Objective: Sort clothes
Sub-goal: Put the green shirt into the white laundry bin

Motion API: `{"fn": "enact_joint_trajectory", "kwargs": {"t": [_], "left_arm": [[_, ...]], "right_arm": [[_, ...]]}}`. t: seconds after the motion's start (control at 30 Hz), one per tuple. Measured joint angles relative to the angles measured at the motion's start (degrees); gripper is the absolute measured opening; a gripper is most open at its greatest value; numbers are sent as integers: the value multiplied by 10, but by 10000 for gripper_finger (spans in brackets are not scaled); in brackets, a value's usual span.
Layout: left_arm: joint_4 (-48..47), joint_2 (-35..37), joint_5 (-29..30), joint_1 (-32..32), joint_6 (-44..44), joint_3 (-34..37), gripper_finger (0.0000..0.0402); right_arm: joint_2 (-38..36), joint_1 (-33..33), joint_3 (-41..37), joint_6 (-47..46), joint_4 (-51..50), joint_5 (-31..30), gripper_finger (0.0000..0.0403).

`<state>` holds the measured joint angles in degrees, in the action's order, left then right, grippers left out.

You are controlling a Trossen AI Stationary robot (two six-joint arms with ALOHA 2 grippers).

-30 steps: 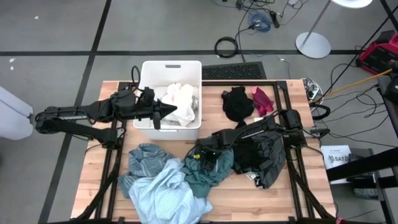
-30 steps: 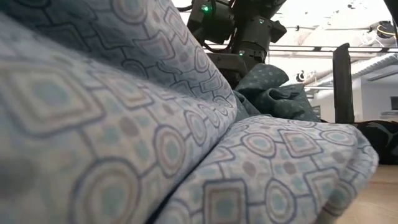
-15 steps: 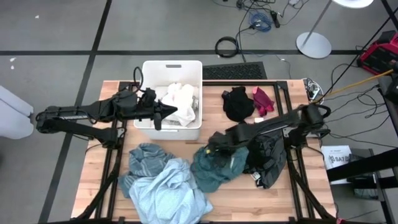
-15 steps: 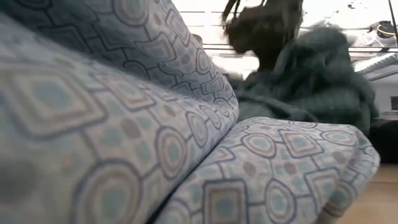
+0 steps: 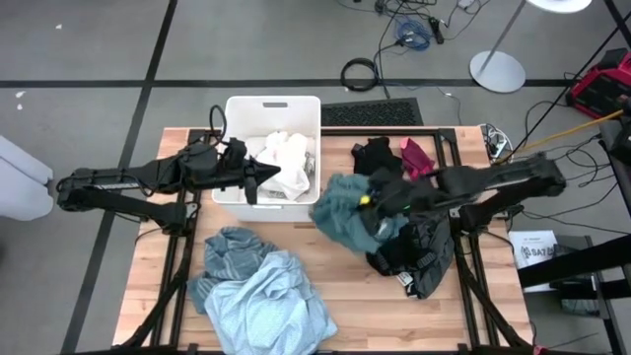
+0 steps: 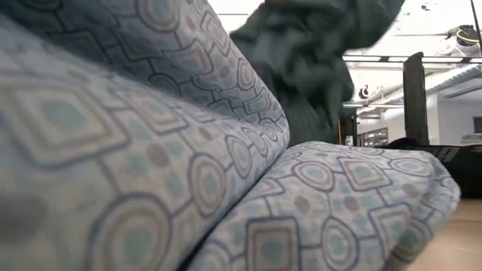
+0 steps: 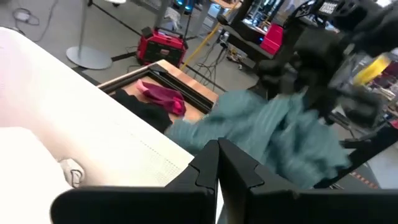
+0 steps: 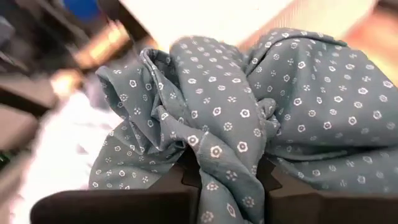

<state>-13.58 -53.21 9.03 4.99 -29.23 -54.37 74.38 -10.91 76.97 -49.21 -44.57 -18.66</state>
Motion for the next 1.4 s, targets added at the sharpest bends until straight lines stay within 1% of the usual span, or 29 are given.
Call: {"fn": "enact_joint_trajectory", "kwargs": {"t": [0.1, 0.17, 0.37, 0.5, 0.57, 0.7, 0.9, 1.03, 1.23, 1.33, 1.4], "left_arm": [[0, 3, 7, 0, 0, 0, 15], [0, 9, 7, 0, 4, 0, 15], [1, 44, 18, 0, 43, 0, 15], [-2, 76, 64, 0, 63, 0, 15], [-13, 93, 89, 0, 62, 0, 15], [-42, 120, 106, 0, 61, 0, 15], [-74, 139, 108, 0, 57, 0, 15], [-87, 141, 108, 0, 57, 0, 15], [-99, 140, 108, 0, 57, 0, 15], [-99, 140, 109, 0, 57, 0, 15], [-99, 141, 118, 0, 60, 0, 15]], "right_arm": [[-36, 3, 0, 35, 64, -42, 42], [-55, 9, 0, 66, 114, -57, 42], [-80, 46, 1, 183, 296, -54, 42], [-75, 91, 1, 241, 416, -49, 42], [-64, 121, 1, 248, 467, -24, 42], [-28, 177, 2, 221, 531, 65, 42], [59, 218, 2, 158, 553, 144, 43], [125, 222, 2, 120, 595, 175, 43], [223, 222, 2, 59, 694, 234, 43], [261, 217, 2, 33, 699, 250, 43], [279, 212, 2, 43, 692, 245, 43]]}}
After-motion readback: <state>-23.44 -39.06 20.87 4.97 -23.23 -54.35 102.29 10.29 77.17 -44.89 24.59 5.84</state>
